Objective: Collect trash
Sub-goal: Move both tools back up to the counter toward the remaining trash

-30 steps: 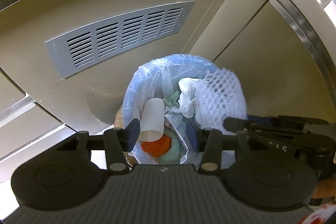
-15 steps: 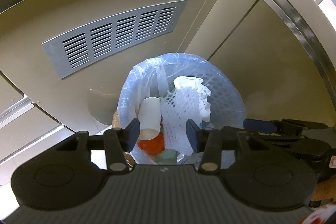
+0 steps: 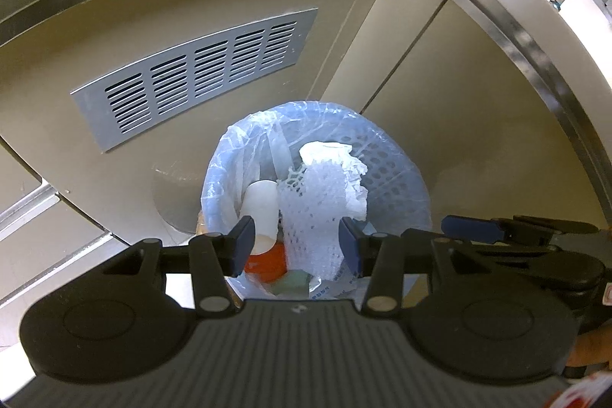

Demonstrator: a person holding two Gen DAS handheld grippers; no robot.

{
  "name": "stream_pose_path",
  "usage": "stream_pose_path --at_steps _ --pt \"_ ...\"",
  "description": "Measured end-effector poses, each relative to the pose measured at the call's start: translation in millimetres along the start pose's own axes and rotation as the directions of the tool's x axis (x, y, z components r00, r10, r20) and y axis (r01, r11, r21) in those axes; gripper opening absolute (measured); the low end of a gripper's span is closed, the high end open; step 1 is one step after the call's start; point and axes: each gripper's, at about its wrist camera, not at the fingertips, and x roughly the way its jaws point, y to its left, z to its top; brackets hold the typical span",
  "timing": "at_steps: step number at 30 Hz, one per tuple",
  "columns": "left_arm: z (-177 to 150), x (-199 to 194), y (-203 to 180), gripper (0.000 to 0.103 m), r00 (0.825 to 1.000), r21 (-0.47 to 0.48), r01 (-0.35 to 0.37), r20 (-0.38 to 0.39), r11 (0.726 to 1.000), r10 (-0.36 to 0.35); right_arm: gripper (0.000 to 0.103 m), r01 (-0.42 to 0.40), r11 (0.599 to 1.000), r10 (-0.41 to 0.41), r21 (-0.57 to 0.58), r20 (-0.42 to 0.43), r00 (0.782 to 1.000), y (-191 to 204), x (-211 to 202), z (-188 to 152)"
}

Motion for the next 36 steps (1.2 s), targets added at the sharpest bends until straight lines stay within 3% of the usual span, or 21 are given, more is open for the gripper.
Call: stream_pose_path --at_steps 8,19,36 --pt "-5 -16 -4 0.044 1.000 0.018 0.012 0.010 1.000 -0.013 0.054 0.003 1.000 -0.003 0.013 0.013 1.000 6 -16 -3" --pt "1 -72 -11 0.044 0.996 0.056 0.061 0.068 0.997 -0.065 0.053 -0.005 0.999 0.002 0.042 0.089 0.996 22 -78 -4" --pt "48 -152 -21 0.044 0.960 0.116 0.108 0.247 0.987 -0.134 0.053 0.006 0.998 -0.028 0.070 0.319 0.947 32 -172 21"
